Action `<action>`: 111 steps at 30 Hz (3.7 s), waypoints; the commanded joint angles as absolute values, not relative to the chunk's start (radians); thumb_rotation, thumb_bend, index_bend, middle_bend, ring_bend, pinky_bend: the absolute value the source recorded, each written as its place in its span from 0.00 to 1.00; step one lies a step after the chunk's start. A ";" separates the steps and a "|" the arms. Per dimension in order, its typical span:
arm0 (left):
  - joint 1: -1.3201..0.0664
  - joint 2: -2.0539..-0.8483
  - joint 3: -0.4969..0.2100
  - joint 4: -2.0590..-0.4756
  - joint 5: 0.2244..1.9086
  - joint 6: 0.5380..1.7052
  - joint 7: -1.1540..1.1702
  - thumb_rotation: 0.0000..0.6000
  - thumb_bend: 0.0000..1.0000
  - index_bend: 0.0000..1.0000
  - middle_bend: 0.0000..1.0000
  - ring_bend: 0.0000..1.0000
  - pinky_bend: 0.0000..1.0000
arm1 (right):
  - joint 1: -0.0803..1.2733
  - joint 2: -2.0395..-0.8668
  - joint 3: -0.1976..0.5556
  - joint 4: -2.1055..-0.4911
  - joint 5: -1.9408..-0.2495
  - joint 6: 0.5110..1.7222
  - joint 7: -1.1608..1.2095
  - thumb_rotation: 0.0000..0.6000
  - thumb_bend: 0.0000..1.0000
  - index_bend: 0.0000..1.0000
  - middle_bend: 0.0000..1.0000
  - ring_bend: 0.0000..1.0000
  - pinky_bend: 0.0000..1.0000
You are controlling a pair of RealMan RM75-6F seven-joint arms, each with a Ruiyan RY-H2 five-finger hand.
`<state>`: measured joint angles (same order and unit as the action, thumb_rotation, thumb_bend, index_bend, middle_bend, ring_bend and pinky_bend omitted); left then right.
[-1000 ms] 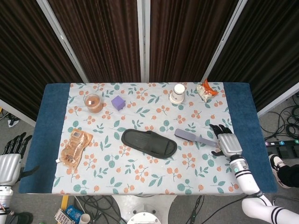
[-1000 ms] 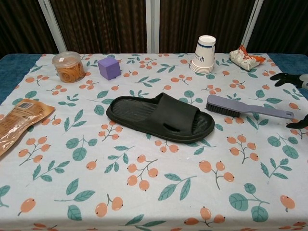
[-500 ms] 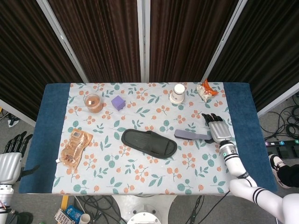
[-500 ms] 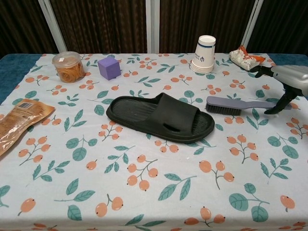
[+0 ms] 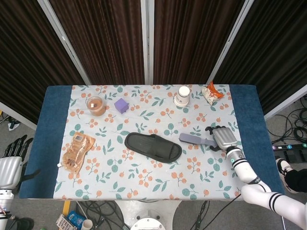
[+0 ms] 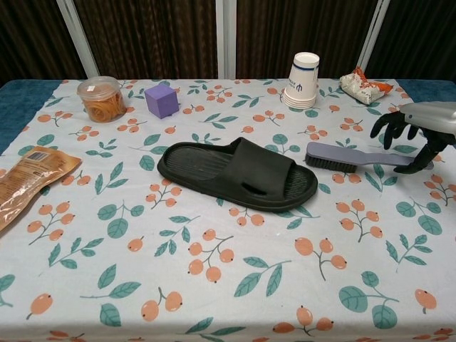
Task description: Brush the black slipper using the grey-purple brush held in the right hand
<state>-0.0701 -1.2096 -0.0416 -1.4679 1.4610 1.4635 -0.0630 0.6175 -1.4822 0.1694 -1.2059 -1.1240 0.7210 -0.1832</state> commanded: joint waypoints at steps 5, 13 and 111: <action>-0.067 -1.213 -0.038 -1.459 1.460 1.463 -0.072 1.00 0.18 0.14 0.13 0.02 0.11 | 0.638 -1.490 0.157 -1.213 -1.050 0.681 -0.213 1.00 0.18 0.37 0.41 0.31 0.35; -0.068 -1.212 -0.041 -1.464 1.456 1.459 -0.073 1.00 0.18 0.14 0.13 0.02 0.11 | 0.644 -1.487 0.155 -1.231 -1.033 0.681 -0.184 1.00 0.18 0.44 0.44 0.38 0.41; -0.966 -1.692 -0.087 -0.966 1.552 0.588 -0.465 1.00 0.15 0.13 0.10 0.02 0.11 | 0.808 -1.333 0.139 -1.429 -1.160 0.709 -0.161 1.00 0.68 1.00 1.00 1.00 1.00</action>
<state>-0.9550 -1.6805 -0.0915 -0.9784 1.5581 0.5991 -0.4596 0.8056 -1.3253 0.1431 -1.4361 -1.1577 0.7098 -0.1588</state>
